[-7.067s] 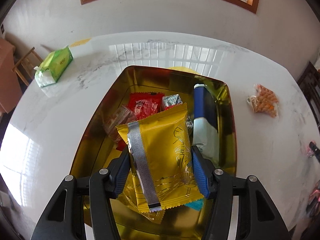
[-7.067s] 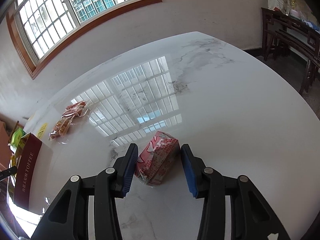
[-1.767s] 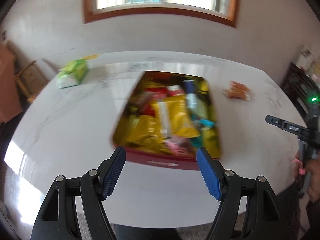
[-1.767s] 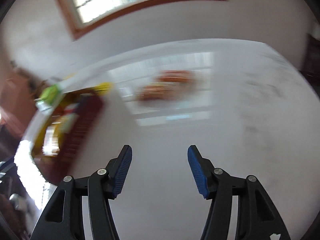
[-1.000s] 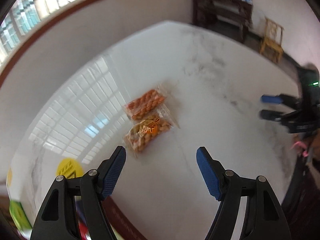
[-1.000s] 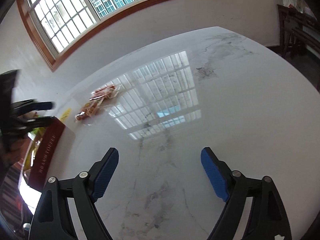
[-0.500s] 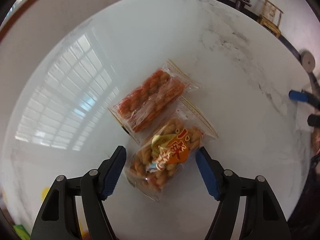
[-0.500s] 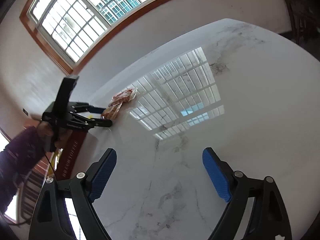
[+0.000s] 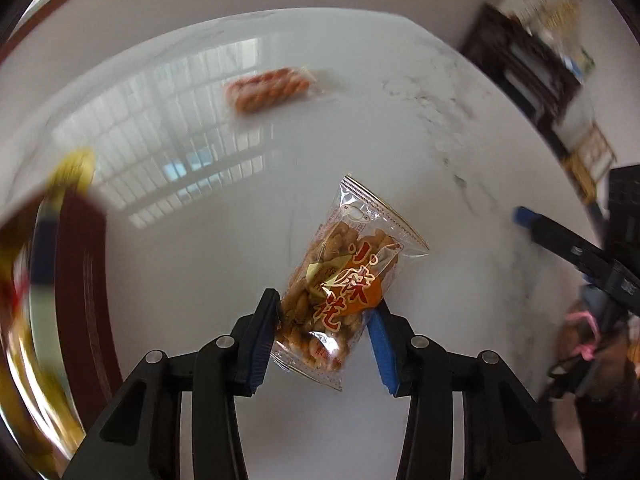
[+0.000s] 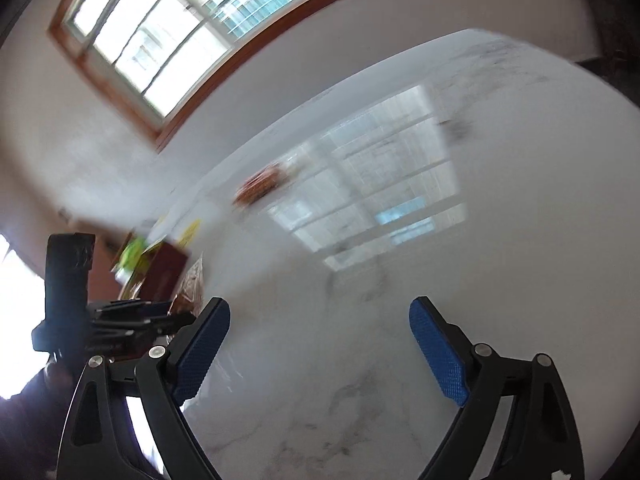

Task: Organize snacks
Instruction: 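Lift the red-printed packet with the left gripper while the right gripper grasps the other twist packet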

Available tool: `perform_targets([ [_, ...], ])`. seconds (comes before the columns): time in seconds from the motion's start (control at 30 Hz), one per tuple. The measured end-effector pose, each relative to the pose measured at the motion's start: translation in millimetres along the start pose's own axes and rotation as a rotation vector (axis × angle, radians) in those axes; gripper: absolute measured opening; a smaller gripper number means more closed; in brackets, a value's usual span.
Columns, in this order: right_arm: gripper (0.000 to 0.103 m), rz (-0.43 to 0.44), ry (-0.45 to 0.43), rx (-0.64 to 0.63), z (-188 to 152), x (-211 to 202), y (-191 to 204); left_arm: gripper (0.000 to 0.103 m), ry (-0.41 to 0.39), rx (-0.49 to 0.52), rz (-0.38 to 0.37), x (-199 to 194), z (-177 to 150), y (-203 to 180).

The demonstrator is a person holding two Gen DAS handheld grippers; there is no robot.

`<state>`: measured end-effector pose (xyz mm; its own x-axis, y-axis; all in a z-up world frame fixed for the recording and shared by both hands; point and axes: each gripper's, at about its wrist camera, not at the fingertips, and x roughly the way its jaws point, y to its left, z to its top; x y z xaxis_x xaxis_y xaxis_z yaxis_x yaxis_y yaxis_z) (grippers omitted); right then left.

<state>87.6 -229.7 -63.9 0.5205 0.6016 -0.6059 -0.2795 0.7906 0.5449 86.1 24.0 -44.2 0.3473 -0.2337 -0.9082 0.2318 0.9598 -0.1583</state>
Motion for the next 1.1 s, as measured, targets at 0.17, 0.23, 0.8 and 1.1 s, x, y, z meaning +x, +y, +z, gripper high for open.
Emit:
perform_targets([
  [0.17, 0.083, -0.001, 0.100, -0.386, 35, 29, 42, 0.045, -0.068, -0.063, -0.033, -26, -26, -4],
  [0.23, 0.083, 0.003, 0.112, -0.556, 50, 41, 64, 0.045, -0.079, -0.088, -0.040, -34, -33, -1],
  [0.8, 0.072, -0.035, 0.530, -1.259, 127, 225, 158, 0.045, -0.087, -0.081, -0.093, -39, -42, -1],
  [1.1, 0.071, 0.021, 0.710, -1.087, 144, 259, 145, 0.045, -0.064, -0.129, -0.115, -36, -41, 3],
])
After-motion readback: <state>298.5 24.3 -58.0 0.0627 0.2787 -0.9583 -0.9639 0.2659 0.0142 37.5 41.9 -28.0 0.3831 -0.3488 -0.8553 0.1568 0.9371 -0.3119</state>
